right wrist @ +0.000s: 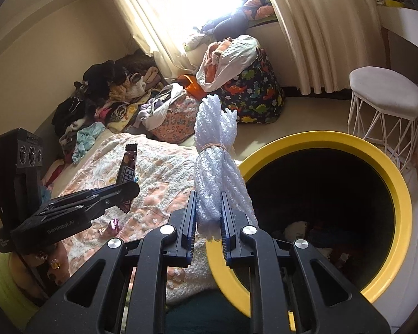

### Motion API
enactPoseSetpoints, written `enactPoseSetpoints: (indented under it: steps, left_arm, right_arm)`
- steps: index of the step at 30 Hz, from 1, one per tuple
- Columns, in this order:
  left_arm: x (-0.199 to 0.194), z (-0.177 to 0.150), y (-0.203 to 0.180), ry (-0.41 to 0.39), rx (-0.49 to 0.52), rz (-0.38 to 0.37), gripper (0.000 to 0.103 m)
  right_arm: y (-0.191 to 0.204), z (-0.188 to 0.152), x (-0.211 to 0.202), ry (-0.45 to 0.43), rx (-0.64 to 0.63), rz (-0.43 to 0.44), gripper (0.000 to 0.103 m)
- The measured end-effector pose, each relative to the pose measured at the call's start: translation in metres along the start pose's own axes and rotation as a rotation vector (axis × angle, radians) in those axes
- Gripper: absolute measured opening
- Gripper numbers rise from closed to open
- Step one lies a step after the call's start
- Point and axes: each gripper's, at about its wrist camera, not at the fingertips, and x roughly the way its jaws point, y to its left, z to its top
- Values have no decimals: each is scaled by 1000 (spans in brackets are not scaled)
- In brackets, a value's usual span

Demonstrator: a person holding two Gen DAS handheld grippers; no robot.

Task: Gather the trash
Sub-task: 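Carry the chocolate bar and foam sleeves over the yellow bin with both grippers, then open both grippers to drop the chocolate bar and foam sleeves into the bin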

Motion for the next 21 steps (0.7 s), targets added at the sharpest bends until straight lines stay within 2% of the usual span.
enactPoseSetpoints:
  steps: [21]
  left_arm:
    - [42,4,-58,63,65,-113,11]
  right_arm:
    - [-69,-6,-27,-12,163,-120,15]
